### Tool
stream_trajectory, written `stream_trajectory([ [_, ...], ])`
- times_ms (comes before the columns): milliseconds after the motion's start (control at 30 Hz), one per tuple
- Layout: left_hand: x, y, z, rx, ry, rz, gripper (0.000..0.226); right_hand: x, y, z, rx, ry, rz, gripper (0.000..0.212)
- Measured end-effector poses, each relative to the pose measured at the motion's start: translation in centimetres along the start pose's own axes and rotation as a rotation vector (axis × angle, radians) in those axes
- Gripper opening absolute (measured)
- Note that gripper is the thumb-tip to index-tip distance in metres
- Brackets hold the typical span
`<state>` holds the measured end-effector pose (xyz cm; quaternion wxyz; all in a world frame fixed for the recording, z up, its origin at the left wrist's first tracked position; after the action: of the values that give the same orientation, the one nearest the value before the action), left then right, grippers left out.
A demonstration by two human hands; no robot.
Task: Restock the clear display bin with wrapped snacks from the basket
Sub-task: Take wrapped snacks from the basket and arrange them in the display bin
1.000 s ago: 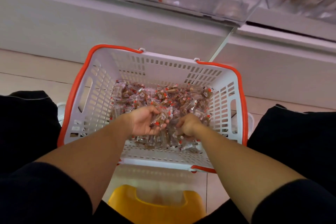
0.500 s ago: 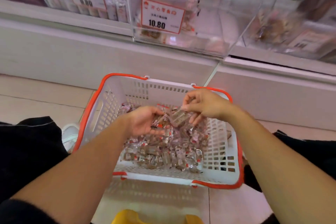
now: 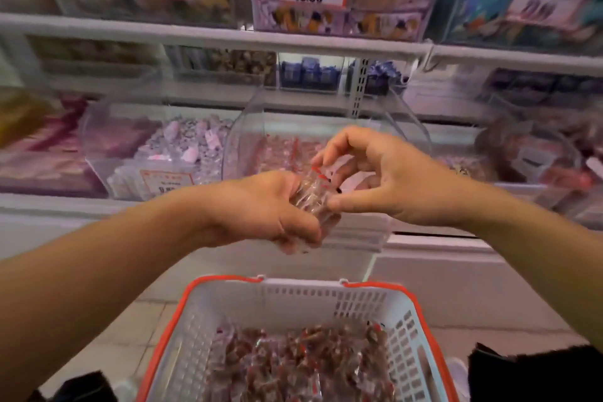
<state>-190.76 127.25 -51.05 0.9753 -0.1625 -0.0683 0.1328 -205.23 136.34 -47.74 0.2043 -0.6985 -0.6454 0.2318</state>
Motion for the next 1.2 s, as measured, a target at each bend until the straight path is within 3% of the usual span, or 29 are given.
stream_trajectory([
  [100,-1.3,-2.7,1.8,-0.235,0.009,0.167,0.069,-2.0,-1.9,-0.8,-0.014,-0.025,-0.043,0.069],
  [200,-3.3,-5.3,3.3,-0.355,0.013,0.228,0.072,-4.3,-2.9,-1.5,0.241,-0.097,0.014,0.058],
  [300,-5.5,-6.8,3.1,-0.420,-0.043,0.219,0.077,-6.3,-3.5,-1.2,0.334,-0.088,0.093,0.044],
  [433,-8.1,-7.4,0.5,-0.346,-0.057,0.183,0.076,-8.2,-3.6,1.4,0.499,0.041,0.140,0.030],
  [567,-9.4,-8.2,-1.5,-0.871,-0.020,0.165,0.043,-8.1,-3.5,3.5,0.733,0.297,0.033,0.030],
  [633,-9.8,-7.1,-2.6,-0.958,0.011,0.037,0.029,-7.8,-2.6,4.1,0.830,0.361,-0.088,0.033],
  [767,-10.6,-5.1,-4.0,-1.167,0.041,-0.045,0.044,-7.6,-0.8,4.8,0.879,0.455,-0.277,0.040],
  [933,-11.8,-4.6,-3.8,-1.319,0.003,-0.050,0.054,-8.0,-1.1,4.6,0.859,0.501,-0.339,0.041],
  [1133,-12.2,-3.8,-3.8,-1.361,-0.017,-0.057,0.025,-8.0,-1.6,4.6,0.852,0.541,-0.352,0.034],
  [1200,-12.3,-3.9,-4.0,-1.353,-0.034,-0.049,0.026,-7.8,-1.8,4.7,0.850,0.524,-0.369,0.036],
])
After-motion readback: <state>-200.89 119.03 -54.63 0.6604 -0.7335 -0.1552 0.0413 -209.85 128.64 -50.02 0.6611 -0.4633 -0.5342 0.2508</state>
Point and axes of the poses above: each hand's wrist, its own x-axis away from the middle knuckle, its own y-axis out of the palm, z = x × y, the point moved 3 cm from there along -x, towards the middle knuckle, and after that the axes turned 6 degrees about y, right-handed, at the moved point
